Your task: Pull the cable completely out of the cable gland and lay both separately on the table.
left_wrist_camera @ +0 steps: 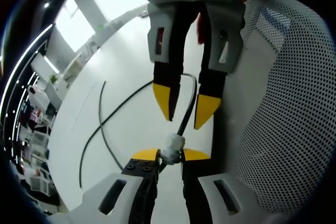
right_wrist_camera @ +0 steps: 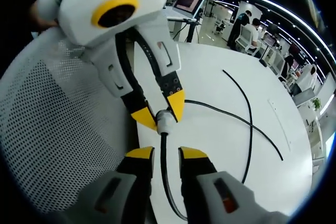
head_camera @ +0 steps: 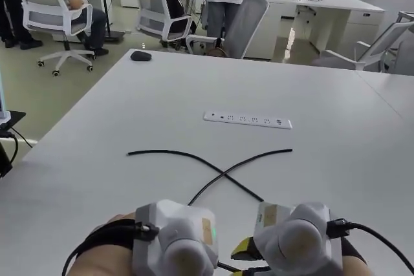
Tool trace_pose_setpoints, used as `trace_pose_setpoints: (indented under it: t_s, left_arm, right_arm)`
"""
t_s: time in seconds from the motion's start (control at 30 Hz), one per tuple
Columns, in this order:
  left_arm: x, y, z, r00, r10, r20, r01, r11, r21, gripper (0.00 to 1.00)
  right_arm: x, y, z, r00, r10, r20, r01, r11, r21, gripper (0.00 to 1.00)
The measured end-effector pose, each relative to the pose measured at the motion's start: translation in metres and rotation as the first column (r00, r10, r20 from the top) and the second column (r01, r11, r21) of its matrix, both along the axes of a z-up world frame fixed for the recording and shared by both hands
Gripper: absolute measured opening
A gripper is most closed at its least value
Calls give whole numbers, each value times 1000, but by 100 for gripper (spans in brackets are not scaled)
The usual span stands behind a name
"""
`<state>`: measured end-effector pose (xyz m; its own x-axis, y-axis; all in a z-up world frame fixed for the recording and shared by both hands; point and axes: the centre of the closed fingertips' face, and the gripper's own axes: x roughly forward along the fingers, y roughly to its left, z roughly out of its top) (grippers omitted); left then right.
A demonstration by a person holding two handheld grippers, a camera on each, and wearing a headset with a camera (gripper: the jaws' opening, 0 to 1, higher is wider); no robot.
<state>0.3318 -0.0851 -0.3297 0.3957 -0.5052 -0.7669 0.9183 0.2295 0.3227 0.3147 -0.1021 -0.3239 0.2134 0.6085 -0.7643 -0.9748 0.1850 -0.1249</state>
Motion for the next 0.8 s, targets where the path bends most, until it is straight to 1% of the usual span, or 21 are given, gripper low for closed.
trace_pose_setpoints:
  t_s: [0.13,0.2,0.23,0.27,0.3,0.33,0.43,0.57,0.63,0.67,0.73,0.8]
  left_arm:
    - [0,-1,-1,1000,-12,3,12,1000,-4,17]
    - [-1,-3,0,999,-40,6,40,999,-1,17]
    - [-2,-4,0,999,-42,7,42,999,-3,17]
    - [-2,-3,-1,999,-41,10,41,999,5,17]
    - [-2,-4,-1,999,-42,10,42,999,5,17]
    - [-3,-5,-2,999,-44,2,44,999,3,17]
    - [-4,-5,-2,999,-48,5,48,999,6,17]
    - [-5,-7,-1,999,-45,1,45,999,-2,17]
    - [-4,-4,-2,999,-42,6,42,999,16,17]
    - [-4,-3,-4,999,-33,-2,33,999,19,17]
    - [-3,0,-4,1000,-23,-2,24,999,26,17]
    - [-3,-1,-3,1000,-14,-10,15,1000,14,17]
  right_arm:
    - [-1,1,0,1000,11,-1,-11,1000,-1,16]
    - [-2,3,3,1000,8,-22,-7,1000,31,10]
    - [-3,3,3,1000,10,-27,-10,999,34,3]
    - [-4,4,2,999,7,-34,-6,999,33,4]
    - [-5,4,1,999,14,-32,-13,999,30,4]
    - [-5,3,0,999,23,-29,-23,1000,18,4]
    - [-6,3,-2,999,30,-17,-30,1000,5,4]
    - [-4,0,-6,999,25,-21,-25,1000,-17,3]
    - [-5,-3,-9,999,20,-27,-21,999,-33,3]
    - [-5,-4,-10,999,19,-30,-20,999,-41,3]
    - [-5,-6,-12,999,12,-34,-14,999,-51,3]
    - [-5,-9,-14,999,3,-40,-6,998,-66,3]
